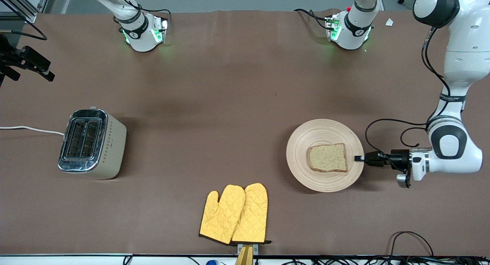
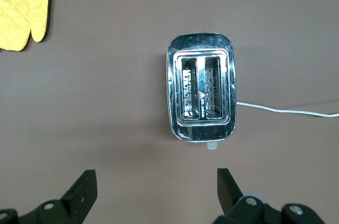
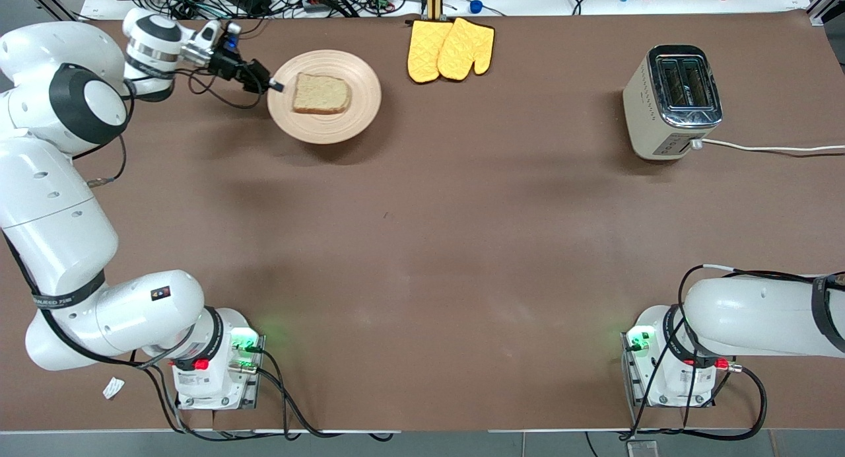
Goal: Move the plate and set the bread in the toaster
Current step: 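Keep pushing the wooden plate with the left gripper to the table middle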
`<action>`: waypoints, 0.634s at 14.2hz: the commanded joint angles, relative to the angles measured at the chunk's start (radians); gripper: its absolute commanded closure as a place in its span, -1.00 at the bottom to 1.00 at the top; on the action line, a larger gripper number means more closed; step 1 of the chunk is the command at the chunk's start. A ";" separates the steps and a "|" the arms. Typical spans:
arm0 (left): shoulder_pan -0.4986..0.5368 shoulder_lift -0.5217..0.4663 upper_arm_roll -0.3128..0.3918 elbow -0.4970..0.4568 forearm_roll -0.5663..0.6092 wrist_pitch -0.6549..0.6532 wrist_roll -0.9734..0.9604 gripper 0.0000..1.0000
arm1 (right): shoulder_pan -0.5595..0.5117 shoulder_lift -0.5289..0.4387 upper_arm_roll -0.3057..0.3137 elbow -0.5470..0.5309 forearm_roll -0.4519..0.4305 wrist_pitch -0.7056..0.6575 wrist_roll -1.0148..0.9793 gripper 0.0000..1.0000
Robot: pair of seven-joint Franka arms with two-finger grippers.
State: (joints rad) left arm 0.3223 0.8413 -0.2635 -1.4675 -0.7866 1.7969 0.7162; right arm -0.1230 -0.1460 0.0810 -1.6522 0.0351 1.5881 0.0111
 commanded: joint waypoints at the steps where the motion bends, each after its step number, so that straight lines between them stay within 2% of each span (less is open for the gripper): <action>1: 0.003 0.004 -0.091 0.021 -0.029 -0.036 -0.052 1.00 | 0.009 0.000 -0.004 0.005 -0.012 0.000 -0.005 -1.00; 3: -0.015 0.004 -0.140 0.013 -0.029 -0.036 -0.086 1.00 | 0.009 0.000 -0.004 0.006 -0.012 0.001 -0.006 -1.00; 6: -0.090 0.004 -0.145 -0.007 -0.029 -0.018 -0.090 1.00 | 0.009 0.000 -0.004 0.006 -0.012 0.000 -0.006 -1.00; 9: -0.176 0.004 -0.146 -0.043 -0.046 0.100 -0.089 1.00 | 0.009 0.000 -0.004 0.006 -0.012 0.000 -0.006 -1.00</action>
State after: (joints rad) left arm 0.1794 0.8490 -0.3999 -1.4867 -0.7886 1.8434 0.6283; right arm -0.1229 -0.1460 0.0810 -1.6521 0.0351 1.5882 0.0109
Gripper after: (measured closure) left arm 0.877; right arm 0.000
